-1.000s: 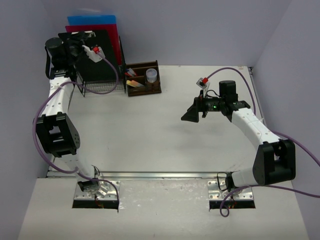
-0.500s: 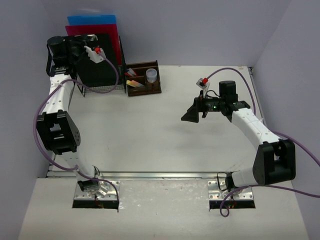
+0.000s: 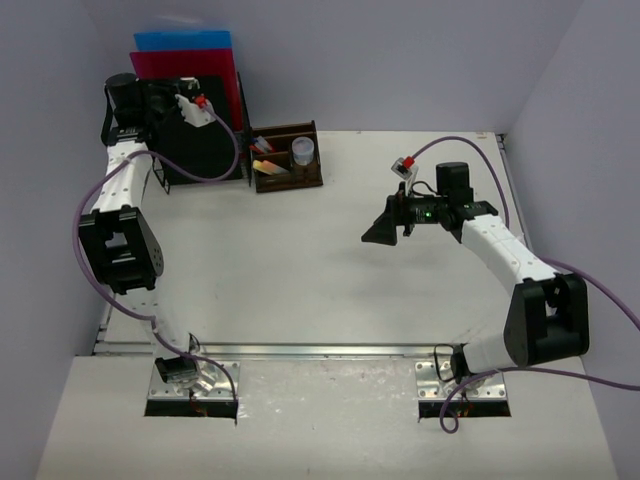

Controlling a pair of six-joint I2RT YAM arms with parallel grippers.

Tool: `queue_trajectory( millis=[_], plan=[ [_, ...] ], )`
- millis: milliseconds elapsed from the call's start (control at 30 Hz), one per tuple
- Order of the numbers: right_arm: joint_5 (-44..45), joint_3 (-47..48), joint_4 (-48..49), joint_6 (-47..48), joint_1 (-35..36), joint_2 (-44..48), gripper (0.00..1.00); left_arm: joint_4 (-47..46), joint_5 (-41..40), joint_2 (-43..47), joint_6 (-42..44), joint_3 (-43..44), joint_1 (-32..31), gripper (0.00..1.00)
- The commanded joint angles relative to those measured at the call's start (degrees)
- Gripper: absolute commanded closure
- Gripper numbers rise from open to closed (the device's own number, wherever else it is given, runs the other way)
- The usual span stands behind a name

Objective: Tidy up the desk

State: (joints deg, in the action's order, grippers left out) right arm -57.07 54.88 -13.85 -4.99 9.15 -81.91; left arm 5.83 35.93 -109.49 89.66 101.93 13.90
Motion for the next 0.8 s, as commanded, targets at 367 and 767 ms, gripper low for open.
queue_trajectory(
  millis=[367, 767],
  plan=[
    [-0.66, 3.12, 0.12, -0.81, 0.35, -0.85, 0.01, -17.15, -1.3, -6.35, -26.66, 1.76, -1.58, 0.08],
    [5.57, 4.48, 0.81, 1.14, 0.12, 4.32, 0.01, -14.89, -5.65, 6.43, -60.5, 6.4, -1.66, 0.0]
  ],
)
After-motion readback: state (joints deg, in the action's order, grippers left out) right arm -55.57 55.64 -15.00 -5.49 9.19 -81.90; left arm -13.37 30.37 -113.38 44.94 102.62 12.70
